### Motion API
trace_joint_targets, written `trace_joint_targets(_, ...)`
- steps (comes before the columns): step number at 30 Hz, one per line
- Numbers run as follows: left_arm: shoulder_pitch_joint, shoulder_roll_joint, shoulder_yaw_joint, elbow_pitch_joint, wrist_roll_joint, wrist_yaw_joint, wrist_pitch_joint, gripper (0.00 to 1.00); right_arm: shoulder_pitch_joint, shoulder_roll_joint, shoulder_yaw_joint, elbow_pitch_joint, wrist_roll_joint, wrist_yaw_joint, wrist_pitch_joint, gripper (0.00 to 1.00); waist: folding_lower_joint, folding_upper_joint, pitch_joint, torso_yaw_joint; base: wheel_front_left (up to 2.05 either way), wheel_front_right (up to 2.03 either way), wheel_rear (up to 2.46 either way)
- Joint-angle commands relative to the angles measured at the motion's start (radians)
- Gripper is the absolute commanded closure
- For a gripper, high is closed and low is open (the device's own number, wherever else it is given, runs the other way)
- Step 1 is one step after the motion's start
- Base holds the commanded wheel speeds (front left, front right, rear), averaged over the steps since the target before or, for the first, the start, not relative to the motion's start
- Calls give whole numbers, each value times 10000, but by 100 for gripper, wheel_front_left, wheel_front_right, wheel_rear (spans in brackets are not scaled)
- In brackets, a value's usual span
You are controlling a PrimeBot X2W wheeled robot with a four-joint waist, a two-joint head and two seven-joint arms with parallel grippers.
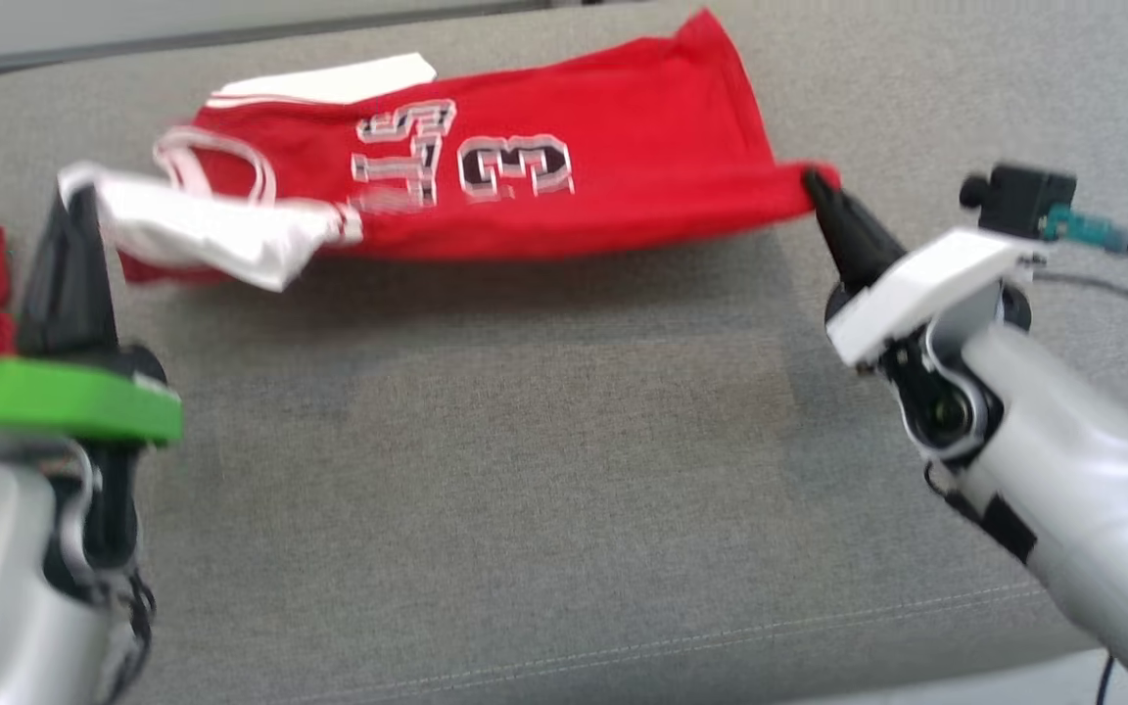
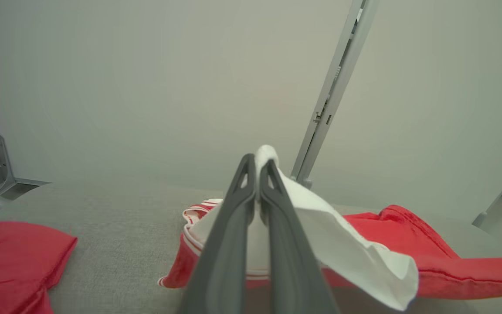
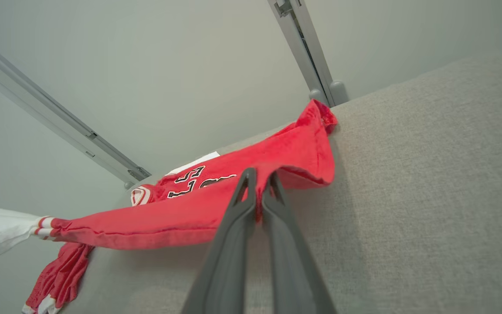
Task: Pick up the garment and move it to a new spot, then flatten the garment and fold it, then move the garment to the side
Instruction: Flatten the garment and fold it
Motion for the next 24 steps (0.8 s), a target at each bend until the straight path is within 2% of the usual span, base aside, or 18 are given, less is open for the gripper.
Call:
trace_joint_targets(1,741,-170,289,-325,114,164,-36,100,489,-114,60,-170,84,0,-88,100,1,0,-565,-124,0,0,0)
trace_joint_targets(10,4164,-1603,1445,-1234,1014,400,-37,100,2650,-648,244,-753,-246,0,-166,100,1,0,-1207,-18,0,0,0)
trace_joint_targets(15,5395,-2497,1939,-1129,1181,149,-37,100,3786,-851,21,-682,-356,0,-171,100,1,0,-1621,130,0,0,0)
trace_joint_targets(24,6868,-3318,2478,-495,1851,-88,-37,100,5498,-909,-670,-562,-770,-1,-173,100,1,0,-2208,381,0,0,0)
